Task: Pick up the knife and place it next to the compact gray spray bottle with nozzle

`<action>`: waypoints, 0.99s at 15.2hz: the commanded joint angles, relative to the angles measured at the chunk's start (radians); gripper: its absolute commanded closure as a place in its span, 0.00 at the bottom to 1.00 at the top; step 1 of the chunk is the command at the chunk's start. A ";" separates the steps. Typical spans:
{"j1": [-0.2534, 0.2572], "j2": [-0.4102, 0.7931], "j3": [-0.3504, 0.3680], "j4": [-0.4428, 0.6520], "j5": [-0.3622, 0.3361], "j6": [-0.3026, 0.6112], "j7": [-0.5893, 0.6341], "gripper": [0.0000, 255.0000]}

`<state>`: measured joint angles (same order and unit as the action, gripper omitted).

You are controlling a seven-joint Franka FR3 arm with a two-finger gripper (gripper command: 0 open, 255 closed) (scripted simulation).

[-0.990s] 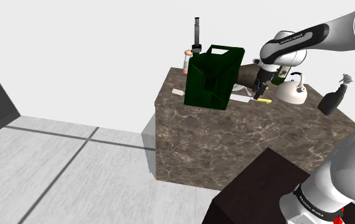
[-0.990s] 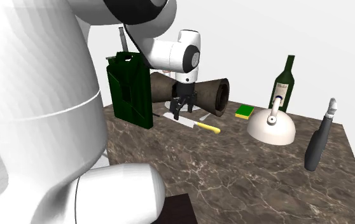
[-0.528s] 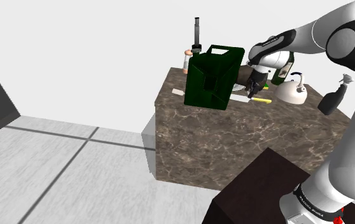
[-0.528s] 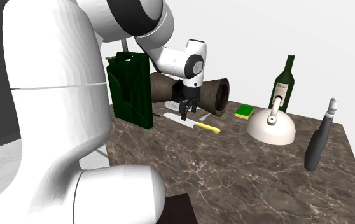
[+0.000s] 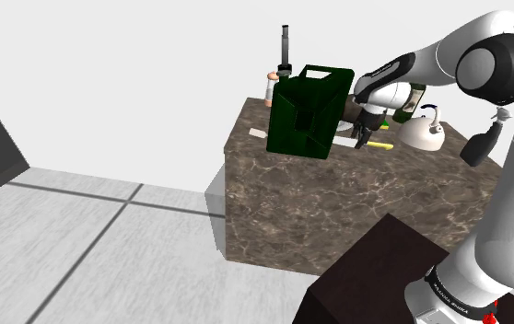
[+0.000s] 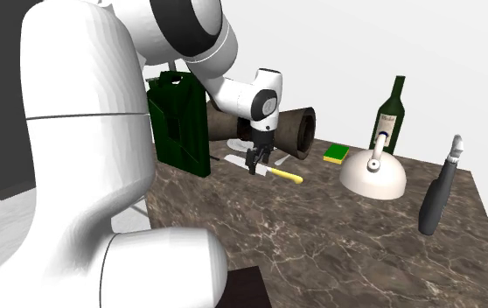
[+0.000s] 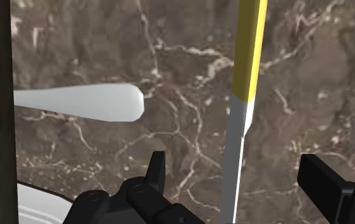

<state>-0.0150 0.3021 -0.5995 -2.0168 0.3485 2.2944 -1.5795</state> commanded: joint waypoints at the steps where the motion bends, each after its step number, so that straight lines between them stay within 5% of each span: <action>1: -0.002 0.006 0.002 0.002 0.005 0.003 -0.003 0.00; 6: -0.002 0.006 0.002 0.002 0.005 0.003 -0.003 0.00; 7: -0.002 0.006 0.002 0.002 0.005 0.003 -0.003 1.00; 15: -0.002 0.006 0.002 0.002 0.004 0.003 -0.003 1.00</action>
<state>-0.0168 0.3080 -0.5975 -2.0145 0.3530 2.2974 -1.5821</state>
